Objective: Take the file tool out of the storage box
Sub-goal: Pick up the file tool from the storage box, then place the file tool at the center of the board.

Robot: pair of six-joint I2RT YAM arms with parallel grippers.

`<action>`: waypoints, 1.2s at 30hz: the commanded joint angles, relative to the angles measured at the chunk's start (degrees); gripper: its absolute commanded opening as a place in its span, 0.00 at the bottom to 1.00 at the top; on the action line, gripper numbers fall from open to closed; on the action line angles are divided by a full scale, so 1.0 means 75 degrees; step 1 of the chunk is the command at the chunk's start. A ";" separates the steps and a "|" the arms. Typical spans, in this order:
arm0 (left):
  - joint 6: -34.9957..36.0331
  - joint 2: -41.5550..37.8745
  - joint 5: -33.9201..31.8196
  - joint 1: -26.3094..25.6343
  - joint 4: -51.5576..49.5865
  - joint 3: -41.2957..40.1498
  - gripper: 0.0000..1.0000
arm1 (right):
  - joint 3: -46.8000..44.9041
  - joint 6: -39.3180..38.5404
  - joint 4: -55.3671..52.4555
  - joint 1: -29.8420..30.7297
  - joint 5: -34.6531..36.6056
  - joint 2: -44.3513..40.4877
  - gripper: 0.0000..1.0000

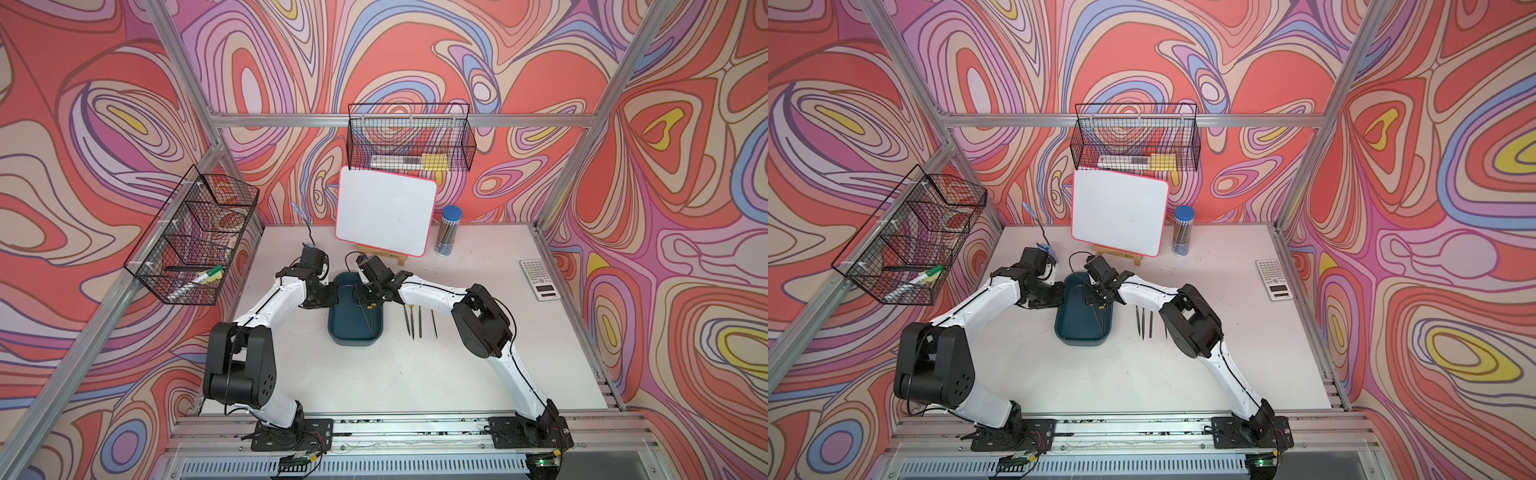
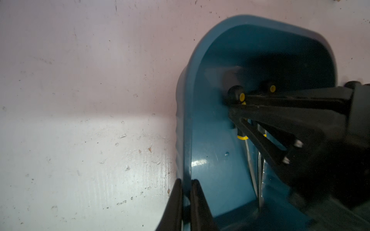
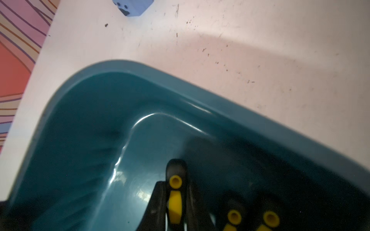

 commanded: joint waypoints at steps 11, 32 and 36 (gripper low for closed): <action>-0.0017 0.0094 0.0017 -0.0037 0.0247 -0.0285 0.00 | -0.2436 0.0856 0.1843 -0.0848 0.0172 -0.3025 0.06; 0.0053 0.0095 0.0013 -0.0030 0.0256 -0.0321 0.00 | -0.5883 -0.0813 0.0507 -0.2785 0.1717 -0.4458 0.03; 0.0064 0.0094 -0.0017 -0.0030 0.0242 -0.0312 0.00 | -0.5618 -0.0886 0.0423 -0.2825 0.1696 -0.3860 0.04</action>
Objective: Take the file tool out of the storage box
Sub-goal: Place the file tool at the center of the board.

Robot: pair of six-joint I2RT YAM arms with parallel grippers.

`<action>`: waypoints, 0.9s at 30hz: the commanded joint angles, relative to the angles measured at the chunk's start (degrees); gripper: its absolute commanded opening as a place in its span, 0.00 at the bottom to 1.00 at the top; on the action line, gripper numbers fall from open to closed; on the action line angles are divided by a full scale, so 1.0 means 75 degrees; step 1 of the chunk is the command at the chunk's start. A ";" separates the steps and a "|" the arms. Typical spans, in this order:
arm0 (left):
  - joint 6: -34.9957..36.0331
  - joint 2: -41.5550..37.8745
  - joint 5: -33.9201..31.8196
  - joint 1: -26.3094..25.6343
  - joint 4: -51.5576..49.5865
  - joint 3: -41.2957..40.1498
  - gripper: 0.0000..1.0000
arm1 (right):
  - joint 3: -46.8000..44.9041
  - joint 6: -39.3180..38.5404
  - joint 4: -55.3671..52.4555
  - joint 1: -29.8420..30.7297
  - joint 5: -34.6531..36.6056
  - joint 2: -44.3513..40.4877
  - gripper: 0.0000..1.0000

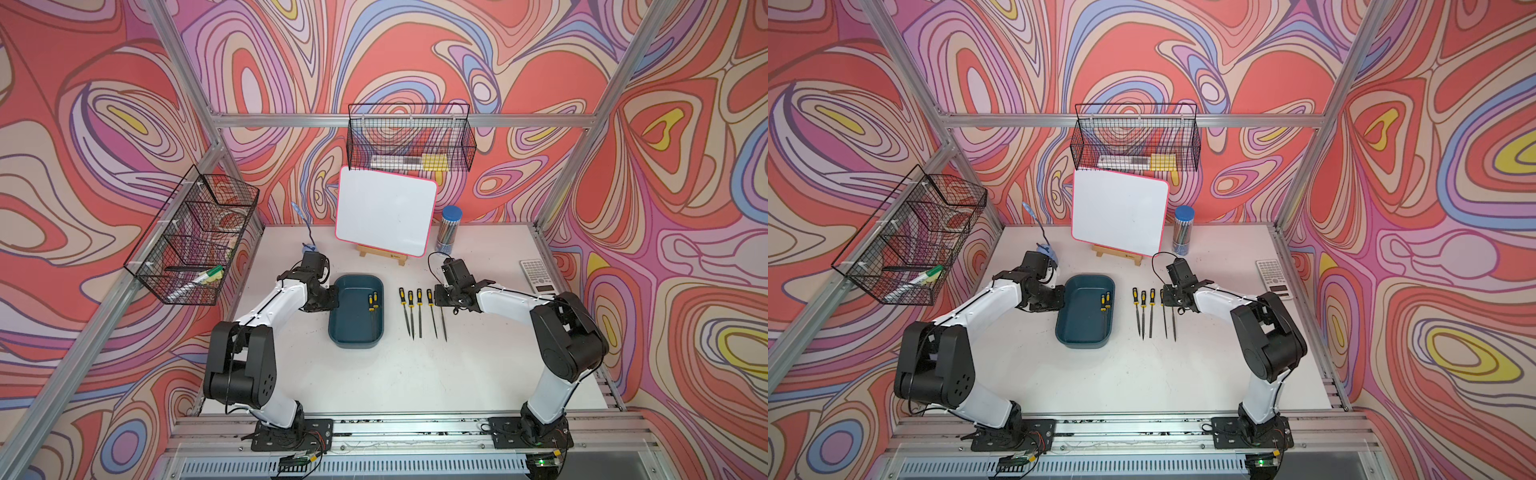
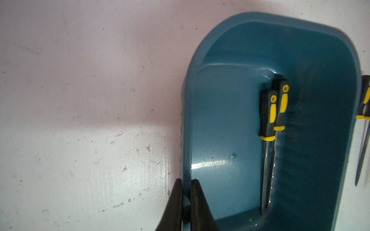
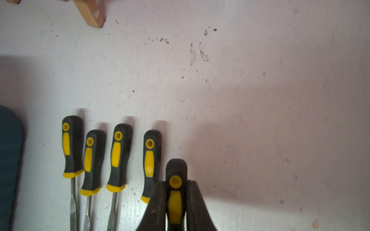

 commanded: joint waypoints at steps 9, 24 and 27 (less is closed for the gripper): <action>0.0107 0.0086 -0.0077 -0.0024 -0.0019 -0.0027 0.00 | 0.0475 -0.0178 -0.0048 -0.0104 0.0067 0.0730 0.06; 0.0120 -0.0028 -0.0021 -0.0031 -0.0230 0.0287 0.00 | 0.1089 -0.0245 -0.0589 -0.0096 0.0189 0.0486 0.38; 0.0135 -0.0049 -0.0030 -0.0025 -0.0328 0.0362 0.00 | 0.1348 -0.0257 -0.0614 0.0031 0.0199 0.0257 0.39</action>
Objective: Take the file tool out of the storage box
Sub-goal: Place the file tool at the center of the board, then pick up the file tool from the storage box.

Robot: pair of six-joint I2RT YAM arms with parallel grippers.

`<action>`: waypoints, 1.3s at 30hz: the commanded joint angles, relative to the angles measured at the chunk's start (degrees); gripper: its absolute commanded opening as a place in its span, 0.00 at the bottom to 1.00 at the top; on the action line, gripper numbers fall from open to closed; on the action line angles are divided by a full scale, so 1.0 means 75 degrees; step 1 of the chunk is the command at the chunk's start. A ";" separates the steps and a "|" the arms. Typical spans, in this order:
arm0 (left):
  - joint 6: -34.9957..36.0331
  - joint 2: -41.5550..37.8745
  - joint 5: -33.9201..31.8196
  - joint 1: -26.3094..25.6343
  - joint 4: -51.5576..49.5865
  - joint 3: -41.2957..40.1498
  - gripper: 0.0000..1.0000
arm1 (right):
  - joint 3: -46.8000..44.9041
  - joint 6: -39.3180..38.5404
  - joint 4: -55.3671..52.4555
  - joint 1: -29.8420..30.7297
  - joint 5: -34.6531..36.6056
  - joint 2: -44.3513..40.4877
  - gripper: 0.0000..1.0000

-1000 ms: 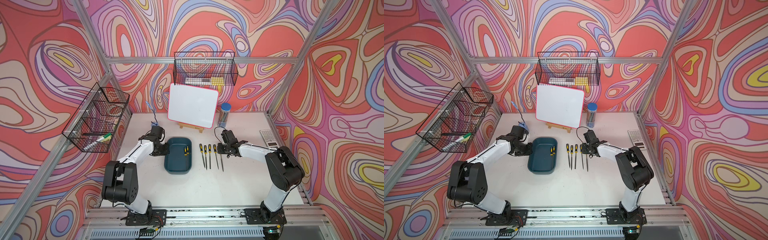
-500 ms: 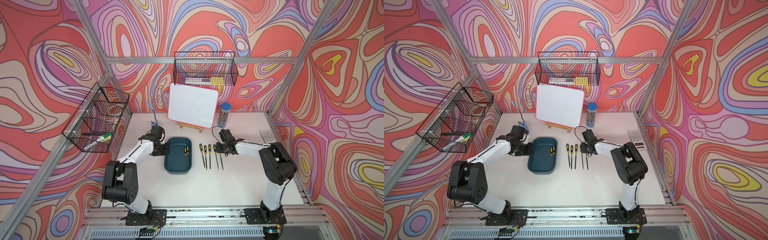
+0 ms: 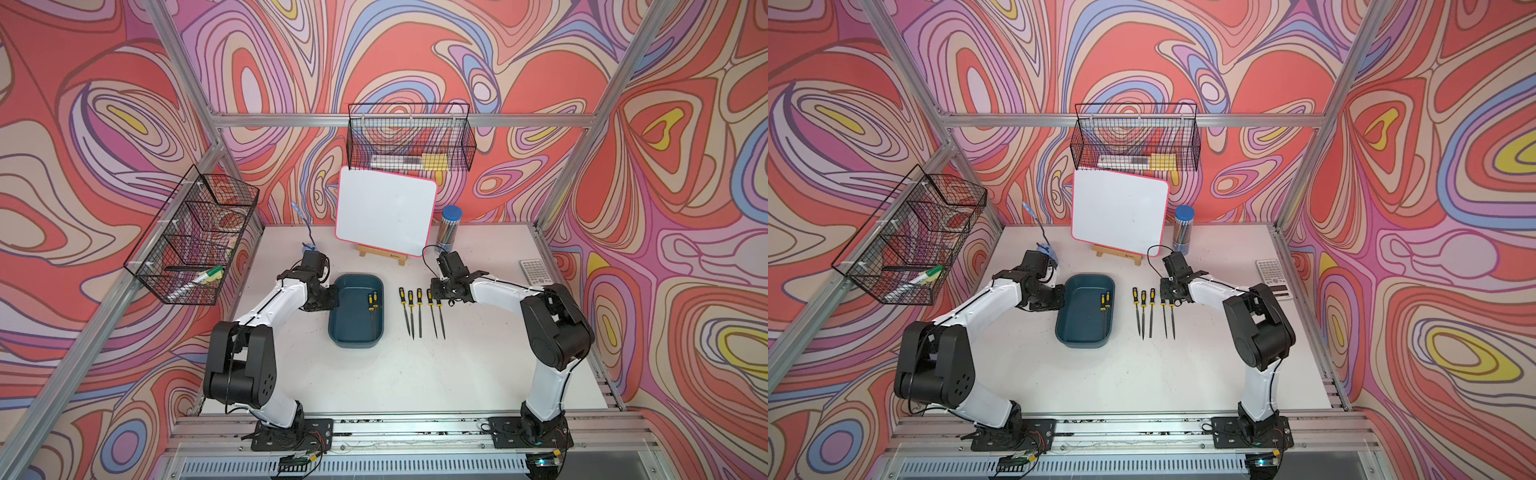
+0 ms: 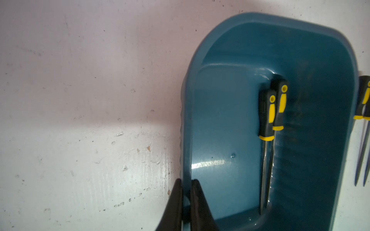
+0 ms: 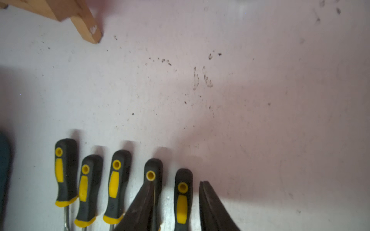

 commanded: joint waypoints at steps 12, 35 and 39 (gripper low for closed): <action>-0.0106 -0.0164 0.0012 -0.0030 -0.0305 0.0338 0.00 | 0.2741 -0.0032 -0.0631 0.2486 -0.0418 0.0760 0.39; -0.0137 -0.0528 0.0126 -0.0087 -0.0788 0.0830 0.00 | 0.5717 0.0474 -0.2658 0.3044 -0.0619 0.3413 0.40; -0.0127 -0.0622 0.0076 -0.0094 -0.0832 0.0856 0.00 | 0.5958 0.0596 -0.2691 0.3041 -0.0764 0.3701 0.40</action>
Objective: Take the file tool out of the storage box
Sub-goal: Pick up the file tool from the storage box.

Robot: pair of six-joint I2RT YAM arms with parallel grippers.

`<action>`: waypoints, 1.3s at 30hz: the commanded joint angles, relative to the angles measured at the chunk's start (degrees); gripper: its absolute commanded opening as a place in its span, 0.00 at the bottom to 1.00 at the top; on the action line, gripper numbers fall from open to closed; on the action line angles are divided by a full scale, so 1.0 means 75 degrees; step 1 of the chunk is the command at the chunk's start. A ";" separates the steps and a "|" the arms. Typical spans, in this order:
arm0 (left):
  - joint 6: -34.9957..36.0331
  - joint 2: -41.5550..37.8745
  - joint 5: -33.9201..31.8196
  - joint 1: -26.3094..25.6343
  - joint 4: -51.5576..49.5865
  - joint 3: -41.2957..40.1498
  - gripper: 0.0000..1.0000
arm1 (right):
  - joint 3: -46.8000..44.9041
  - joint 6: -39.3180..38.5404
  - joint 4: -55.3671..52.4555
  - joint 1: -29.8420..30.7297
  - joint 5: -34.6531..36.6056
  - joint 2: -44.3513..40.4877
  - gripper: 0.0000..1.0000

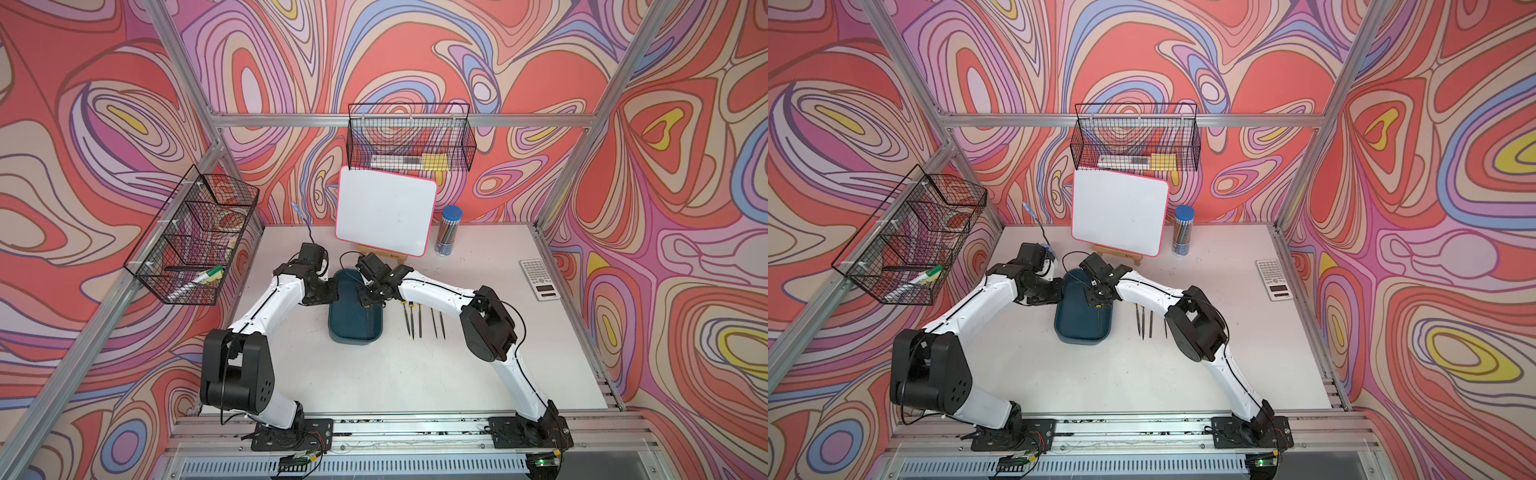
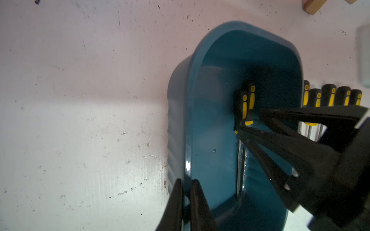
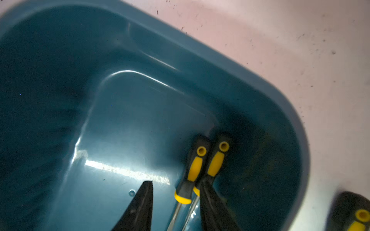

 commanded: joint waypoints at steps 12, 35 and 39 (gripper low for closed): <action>-0.0012 -0.0367 -0.0031 -0.0045 -0.0173 0.0227 0.00 | 0.0652 0.0387 -0.0212 0.0033 -0.0596 0.0756 0.40; -0.0170 0.0199 0.0002 -0.0045 0.0567 -0.0482 0.00 | 0.1179 0.0601 -0.0616 0.0147 -0.1296 0.1192 0.38; -0.0257 0.0309 0.0078 -0.0045 0.0730 -0.0628 0.00 | 0.1331 0.0624 -0.0655 0.0154 -0.1536 0.1303 0.38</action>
